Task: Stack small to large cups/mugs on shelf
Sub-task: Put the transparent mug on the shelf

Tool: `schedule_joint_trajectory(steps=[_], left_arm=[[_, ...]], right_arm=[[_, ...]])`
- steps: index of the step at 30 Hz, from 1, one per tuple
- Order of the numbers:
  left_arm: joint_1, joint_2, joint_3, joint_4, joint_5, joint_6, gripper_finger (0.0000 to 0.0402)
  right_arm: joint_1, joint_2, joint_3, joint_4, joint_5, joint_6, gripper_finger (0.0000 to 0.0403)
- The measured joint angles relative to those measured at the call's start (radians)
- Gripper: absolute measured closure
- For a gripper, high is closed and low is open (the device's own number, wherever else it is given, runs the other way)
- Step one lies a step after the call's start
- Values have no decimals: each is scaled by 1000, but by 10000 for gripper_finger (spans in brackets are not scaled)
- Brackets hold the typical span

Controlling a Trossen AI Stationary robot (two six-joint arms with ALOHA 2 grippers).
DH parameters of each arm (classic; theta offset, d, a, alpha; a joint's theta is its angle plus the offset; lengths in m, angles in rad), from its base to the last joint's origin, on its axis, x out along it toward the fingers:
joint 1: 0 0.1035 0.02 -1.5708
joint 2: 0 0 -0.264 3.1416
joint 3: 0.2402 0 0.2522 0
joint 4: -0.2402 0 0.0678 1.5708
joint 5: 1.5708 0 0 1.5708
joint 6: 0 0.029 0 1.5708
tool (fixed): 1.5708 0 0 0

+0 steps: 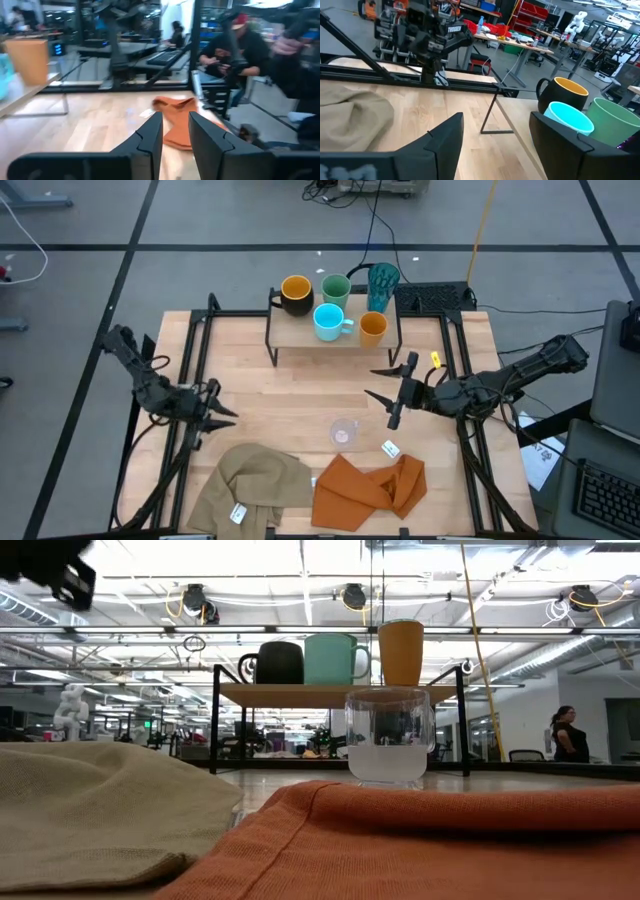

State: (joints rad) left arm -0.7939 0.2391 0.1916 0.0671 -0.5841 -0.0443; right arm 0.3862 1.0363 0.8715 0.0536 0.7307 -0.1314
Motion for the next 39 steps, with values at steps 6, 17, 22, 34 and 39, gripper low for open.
schedule_joint_trajectory(steps=[6,17,22,34,39], left_arm=[[135,-92,-29,-79,93,-34,309],[266,-158,-8,-267,73,-81,309],[285,-156,-8,-270,85,-82,309],[284,-156,-8,-307,78,-127,309],[284,-156,-7,-307,77,-143,309]], right_arm=[[0,0,0,8,0,14,183],[-72,42,-24,-104,-147,91,183],[-182,71,-23,-145,-390,231,183],[-256,361,69,-136,-639,243,183],[-251,430,130,-154,-788,246,183]])
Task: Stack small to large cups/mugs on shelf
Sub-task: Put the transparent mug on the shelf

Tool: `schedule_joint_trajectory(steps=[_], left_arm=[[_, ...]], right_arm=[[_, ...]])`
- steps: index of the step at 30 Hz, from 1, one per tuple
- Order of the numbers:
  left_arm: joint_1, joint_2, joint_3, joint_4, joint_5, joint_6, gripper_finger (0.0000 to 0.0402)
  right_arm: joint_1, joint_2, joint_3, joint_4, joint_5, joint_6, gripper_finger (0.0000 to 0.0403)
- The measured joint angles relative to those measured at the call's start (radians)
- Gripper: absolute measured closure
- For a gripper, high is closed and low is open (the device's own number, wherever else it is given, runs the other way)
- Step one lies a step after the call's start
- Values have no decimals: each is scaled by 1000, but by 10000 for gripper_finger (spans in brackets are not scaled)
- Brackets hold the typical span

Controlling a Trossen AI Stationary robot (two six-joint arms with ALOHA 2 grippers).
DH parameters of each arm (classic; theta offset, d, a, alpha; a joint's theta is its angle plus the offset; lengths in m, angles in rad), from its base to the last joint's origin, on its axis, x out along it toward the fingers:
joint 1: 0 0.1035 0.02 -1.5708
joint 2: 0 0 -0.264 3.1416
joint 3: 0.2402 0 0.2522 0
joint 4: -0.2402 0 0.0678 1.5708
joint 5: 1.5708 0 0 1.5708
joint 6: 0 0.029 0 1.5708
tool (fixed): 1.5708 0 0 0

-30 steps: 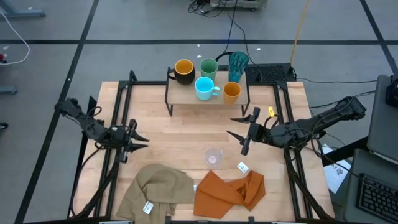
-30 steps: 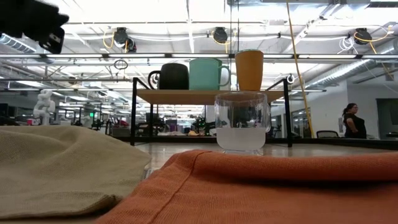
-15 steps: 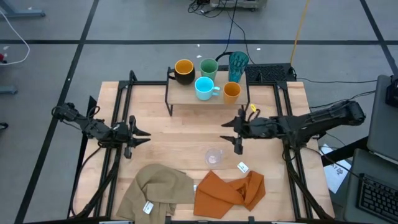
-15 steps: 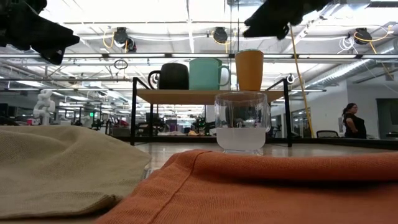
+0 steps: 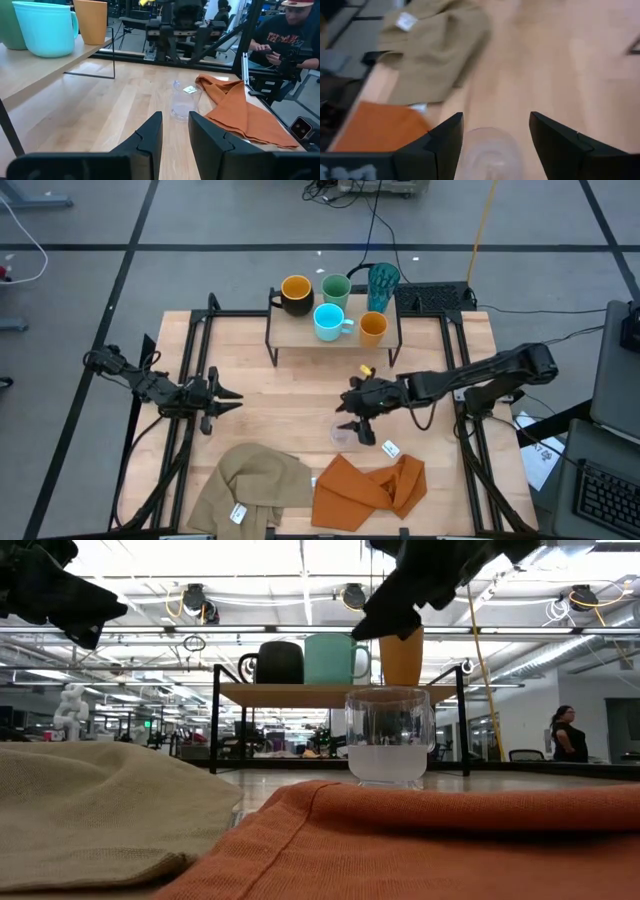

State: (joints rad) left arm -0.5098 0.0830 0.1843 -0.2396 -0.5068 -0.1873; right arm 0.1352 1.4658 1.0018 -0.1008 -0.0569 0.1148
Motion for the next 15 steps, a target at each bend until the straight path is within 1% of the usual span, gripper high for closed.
schedule_joint_trajectory(steps=[3,7,15], left_arm=[[0,0,0,-3,0,-6,309],[0,0,0,-3,0,-6,309],[0,2,0,-5,0,-18,309]], right_arm=[[0,24,3,-29,-49,13,183],[-11,42,3,-96,-49,6,183],[-38,67,1,-95,-50,-3,183]])
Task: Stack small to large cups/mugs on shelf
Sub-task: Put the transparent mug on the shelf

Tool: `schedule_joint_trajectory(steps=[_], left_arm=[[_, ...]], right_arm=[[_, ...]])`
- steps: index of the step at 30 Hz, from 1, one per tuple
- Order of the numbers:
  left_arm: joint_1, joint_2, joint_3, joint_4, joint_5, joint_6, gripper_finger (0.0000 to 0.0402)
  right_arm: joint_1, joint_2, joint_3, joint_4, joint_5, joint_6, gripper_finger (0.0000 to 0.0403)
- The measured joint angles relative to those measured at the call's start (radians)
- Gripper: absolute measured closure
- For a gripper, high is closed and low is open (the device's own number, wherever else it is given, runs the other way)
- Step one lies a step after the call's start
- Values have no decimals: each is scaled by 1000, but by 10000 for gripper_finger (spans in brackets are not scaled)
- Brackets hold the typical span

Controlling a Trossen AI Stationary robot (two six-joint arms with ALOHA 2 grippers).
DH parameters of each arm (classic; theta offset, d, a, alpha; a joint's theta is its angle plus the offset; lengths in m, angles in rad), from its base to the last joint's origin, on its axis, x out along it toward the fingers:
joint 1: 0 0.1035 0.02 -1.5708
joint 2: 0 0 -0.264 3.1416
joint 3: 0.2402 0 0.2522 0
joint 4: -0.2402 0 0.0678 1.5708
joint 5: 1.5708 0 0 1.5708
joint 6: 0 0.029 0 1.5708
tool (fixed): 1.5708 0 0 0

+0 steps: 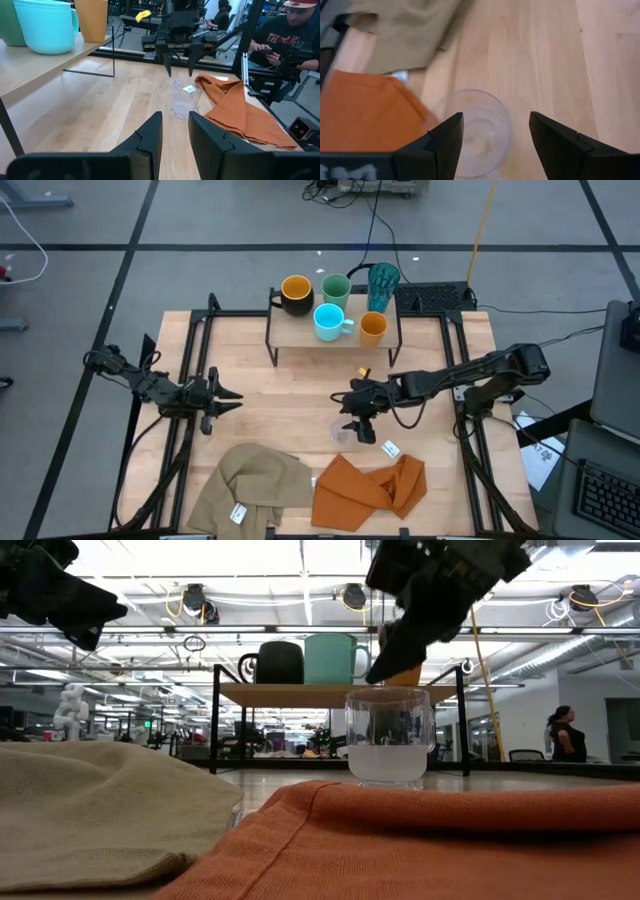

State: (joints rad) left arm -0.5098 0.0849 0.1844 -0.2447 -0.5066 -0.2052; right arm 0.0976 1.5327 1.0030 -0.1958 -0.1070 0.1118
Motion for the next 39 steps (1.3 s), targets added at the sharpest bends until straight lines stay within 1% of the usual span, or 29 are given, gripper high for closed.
schedule_joint_trajectory(steps=[7,12,28,32,39], left_arm=[[0,0,0,-9,1,-14,309],[0,0,0,-14,1,-23,309],[0,0,0,-23,9,-40,309],[0,0,0,-23,9,-39,309],[0,0,0,-24,9,-39,309]], right_arm=[[-25,64,-16,6,0,8,183],[-29,86,-16,39,0,8,183],[-18,103,-16,71,-3,73,183],[-10,130,-16,90,-4,74,183],[-11,132,-16,103,-8,72,184]])
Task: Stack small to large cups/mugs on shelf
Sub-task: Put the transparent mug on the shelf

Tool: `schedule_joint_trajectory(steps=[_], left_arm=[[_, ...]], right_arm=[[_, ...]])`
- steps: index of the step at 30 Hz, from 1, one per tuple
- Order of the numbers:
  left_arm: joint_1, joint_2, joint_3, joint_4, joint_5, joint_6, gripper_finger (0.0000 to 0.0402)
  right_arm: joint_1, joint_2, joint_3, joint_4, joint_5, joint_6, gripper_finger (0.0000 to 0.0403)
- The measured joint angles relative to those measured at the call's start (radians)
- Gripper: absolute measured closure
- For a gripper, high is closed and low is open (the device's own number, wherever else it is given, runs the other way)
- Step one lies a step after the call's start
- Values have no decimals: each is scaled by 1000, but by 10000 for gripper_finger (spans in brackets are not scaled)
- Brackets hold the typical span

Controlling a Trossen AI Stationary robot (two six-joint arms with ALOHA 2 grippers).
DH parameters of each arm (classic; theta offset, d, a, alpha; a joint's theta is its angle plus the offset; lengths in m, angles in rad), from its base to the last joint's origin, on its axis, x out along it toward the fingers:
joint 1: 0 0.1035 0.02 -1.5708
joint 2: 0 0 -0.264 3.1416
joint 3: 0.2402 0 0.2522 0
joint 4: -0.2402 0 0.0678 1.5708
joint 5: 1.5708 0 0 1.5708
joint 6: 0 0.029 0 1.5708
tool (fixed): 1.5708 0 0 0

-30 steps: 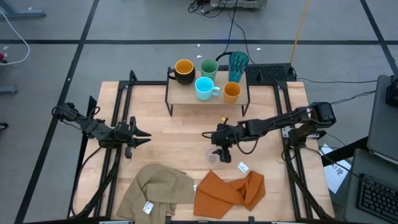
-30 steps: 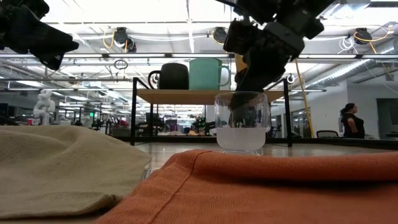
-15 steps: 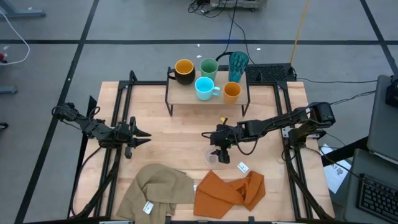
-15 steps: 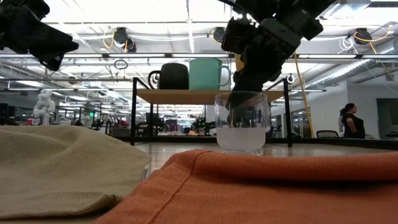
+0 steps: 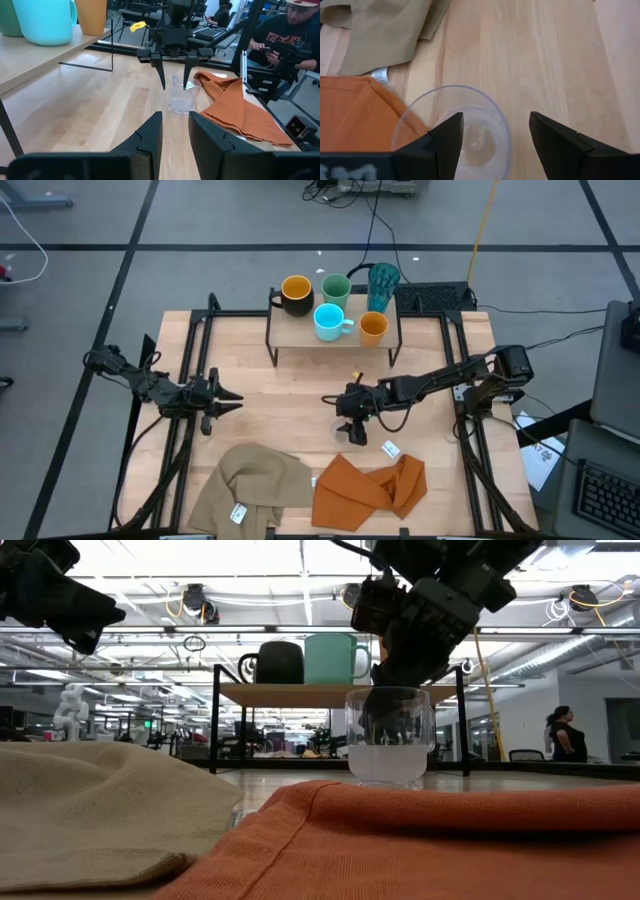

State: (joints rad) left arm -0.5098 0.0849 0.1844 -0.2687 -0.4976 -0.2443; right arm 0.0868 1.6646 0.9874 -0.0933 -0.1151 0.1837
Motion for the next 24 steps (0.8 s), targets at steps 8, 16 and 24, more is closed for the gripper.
schedule_joint_trajectory(steps=[8,16,24], left_arm=[[0,0,0,-7,0,-2,309],[0,0,0,-18,0,-28,309],[0,0,0,-21,0,-29,309]], right_arm=[[0,0,0,0,-19,15,217],[0,0,0,-1,-19,20,313],[-3,0,0,-1,-18,48,397]])
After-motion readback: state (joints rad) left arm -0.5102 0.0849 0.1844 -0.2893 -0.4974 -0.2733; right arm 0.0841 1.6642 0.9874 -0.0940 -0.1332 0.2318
